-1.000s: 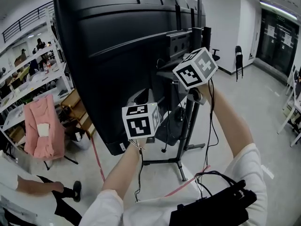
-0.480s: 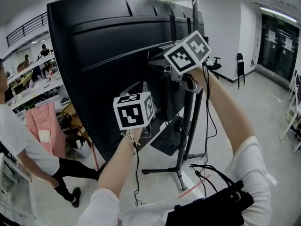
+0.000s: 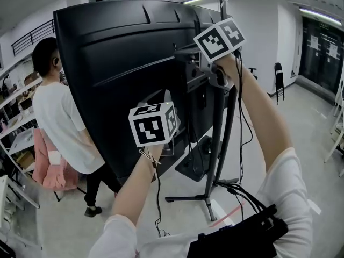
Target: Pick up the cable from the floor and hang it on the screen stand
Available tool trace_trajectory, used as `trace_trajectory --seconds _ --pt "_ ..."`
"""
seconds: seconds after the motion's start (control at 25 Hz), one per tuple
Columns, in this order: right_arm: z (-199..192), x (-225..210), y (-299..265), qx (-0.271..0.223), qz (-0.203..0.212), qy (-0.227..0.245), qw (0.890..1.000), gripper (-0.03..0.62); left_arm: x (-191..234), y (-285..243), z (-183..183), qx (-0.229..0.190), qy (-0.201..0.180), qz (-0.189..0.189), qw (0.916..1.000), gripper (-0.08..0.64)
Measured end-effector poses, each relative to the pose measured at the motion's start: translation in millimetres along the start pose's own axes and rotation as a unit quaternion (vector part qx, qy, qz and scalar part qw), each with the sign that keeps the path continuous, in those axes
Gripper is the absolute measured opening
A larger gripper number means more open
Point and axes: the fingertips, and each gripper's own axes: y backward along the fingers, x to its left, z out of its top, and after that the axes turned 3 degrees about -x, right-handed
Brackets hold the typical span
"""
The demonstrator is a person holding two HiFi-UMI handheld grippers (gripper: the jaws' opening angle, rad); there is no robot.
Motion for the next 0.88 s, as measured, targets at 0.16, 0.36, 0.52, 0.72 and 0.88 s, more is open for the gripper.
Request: trace_trajectory --seconds 0.16,0.36,0.52,0.72,0.88 --pt "-3.1 -18.9 6.5 -0.018 -0.011 -0.02 1.0 0.029 1.9 -2.3 -2.4 0.001 -0.007 -0.004 1.0 0.005" --pt "-12.4 -48.9 24.3 -0.024 -0.038 -0.036 0.998 0.029 -8.7 -9.7 -1.3 0.004 -0.01 -0.015 0.9998 0.005" --pt "-27.7 -58.9 42.4 -0.026 -0.052 -0.043 0.997 0.029 -26.4 -10.2 -7.2 0.011 -0.012 -0.027 0.9995 0.005" --pt "-49.0 -69.6 56.4 -0.028 -0.07 -0.046 0.996 0.029 -44.5 -18.6 -21.0 0.022 -0.012 -0.045 0.9987 0.005" --pt "-62.5 -77.0 56.2 -0.035 -0.08 -0.046 0.995 0.029 -59.3 -30.0 -32.6 0.031 -0.009 -0.059 0.9978 0.005"
